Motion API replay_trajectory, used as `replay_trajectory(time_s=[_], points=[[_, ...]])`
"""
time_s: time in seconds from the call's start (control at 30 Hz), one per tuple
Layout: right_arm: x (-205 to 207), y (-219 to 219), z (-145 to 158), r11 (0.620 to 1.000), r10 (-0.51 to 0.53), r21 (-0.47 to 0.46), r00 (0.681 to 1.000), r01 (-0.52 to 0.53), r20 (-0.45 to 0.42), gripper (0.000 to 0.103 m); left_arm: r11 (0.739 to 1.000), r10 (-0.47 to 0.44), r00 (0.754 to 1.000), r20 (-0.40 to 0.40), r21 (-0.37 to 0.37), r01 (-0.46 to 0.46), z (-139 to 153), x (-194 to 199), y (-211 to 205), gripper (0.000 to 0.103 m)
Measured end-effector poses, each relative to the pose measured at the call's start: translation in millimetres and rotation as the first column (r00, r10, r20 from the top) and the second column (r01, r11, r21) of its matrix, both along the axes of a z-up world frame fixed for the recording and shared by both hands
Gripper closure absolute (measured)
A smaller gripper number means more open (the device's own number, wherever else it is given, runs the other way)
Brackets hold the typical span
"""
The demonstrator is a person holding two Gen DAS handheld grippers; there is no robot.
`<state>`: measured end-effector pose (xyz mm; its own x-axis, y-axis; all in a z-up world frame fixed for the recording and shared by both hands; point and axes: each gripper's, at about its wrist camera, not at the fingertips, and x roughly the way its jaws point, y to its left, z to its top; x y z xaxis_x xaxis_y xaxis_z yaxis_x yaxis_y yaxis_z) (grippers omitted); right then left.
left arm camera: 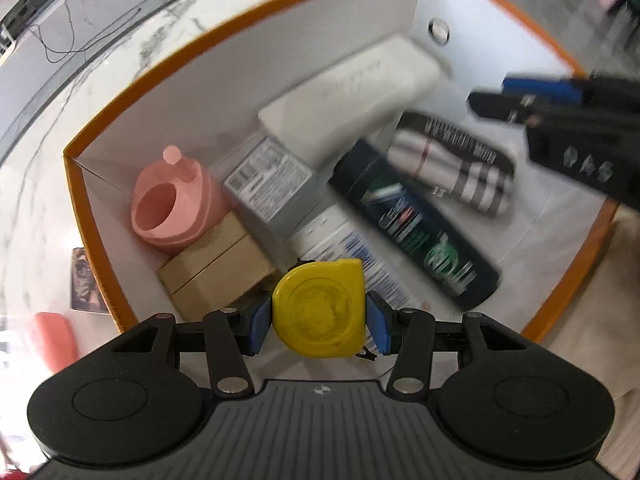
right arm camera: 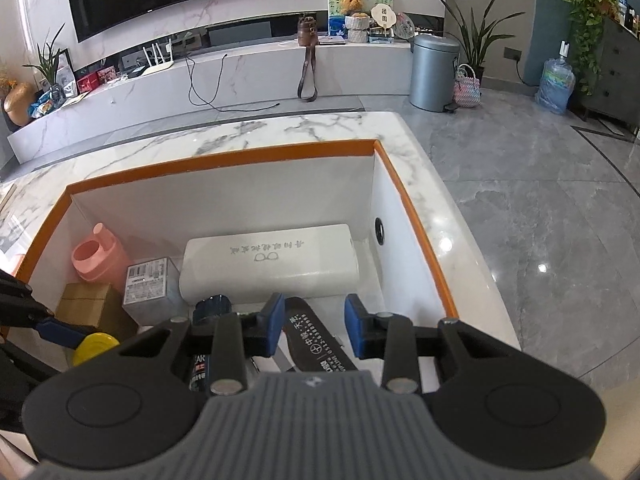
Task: Organize rigid objects
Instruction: 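Lower the tape measure with the left tool while the right releases the plaid pouch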
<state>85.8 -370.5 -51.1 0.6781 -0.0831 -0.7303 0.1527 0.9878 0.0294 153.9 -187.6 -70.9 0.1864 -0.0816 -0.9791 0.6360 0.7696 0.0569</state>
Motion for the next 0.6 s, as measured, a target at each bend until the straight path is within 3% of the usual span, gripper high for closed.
replay_trajectory(time_s=[0.3,0.6], points=[[1,2,-3,1.000,0.013,-0.015,1.000,-0.013,-0.008,0.069,0.994,0.000,0.999,-0.045,0.110,0.005,-11,3,-7,0.045],[3,4,-8,0.999,0.032,-0.020,0.999,-0.033,-0.035,0.069,0.996,0.020,0.999,-0.037,0.091,-0.016,-12,4,-7,0.042]])
